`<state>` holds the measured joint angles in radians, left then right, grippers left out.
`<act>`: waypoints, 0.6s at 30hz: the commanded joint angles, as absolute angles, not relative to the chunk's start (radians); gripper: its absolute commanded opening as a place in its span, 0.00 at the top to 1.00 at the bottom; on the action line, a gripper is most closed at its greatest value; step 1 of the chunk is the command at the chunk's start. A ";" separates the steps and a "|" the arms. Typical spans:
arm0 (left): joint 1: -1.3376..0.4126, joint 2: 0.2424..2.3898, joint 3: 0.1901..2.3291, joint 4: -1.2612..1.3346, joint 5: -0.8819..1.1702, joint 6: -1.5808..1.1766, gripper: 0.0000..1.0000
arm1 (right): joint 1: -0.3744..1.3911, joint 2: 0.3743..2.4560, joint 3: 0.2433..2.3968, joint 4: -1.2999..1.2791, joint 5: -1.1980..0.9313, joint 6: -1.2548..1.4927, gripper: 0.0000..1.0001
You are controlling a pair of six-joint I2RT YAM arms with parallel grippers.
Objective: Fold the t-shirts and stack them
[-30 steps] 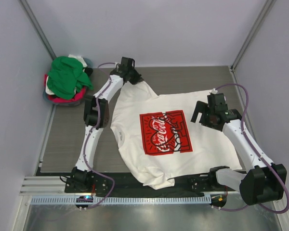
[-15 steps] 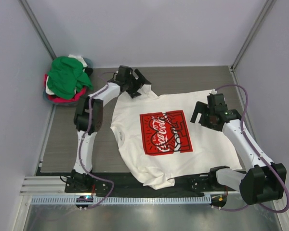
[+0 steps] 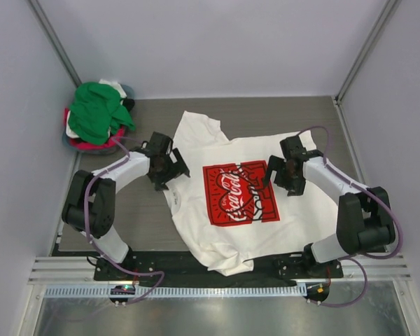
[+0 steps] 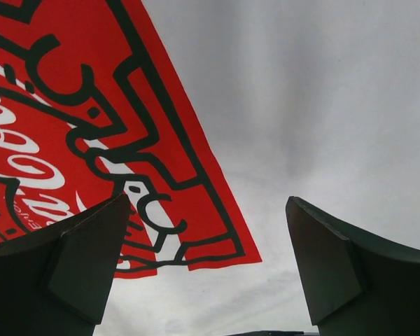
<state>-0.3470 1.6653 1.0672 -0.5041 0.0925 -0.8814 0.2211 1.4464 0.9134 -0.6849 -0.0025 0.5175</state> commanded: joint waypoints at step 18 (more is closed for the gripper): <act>-0.181 2.063 1.549 -0.748 -0.106 -0.683 0.00 | 0.161 1.943 1.375 -0.663 0.063 0.540 0.00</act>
<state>-0.2111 1.9804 1.4170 -0.7223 -0.0486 -0.7563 0.1703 1.8809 1.2648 -0.7071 0.0643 0.5304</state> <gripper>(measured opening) 0.996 0.996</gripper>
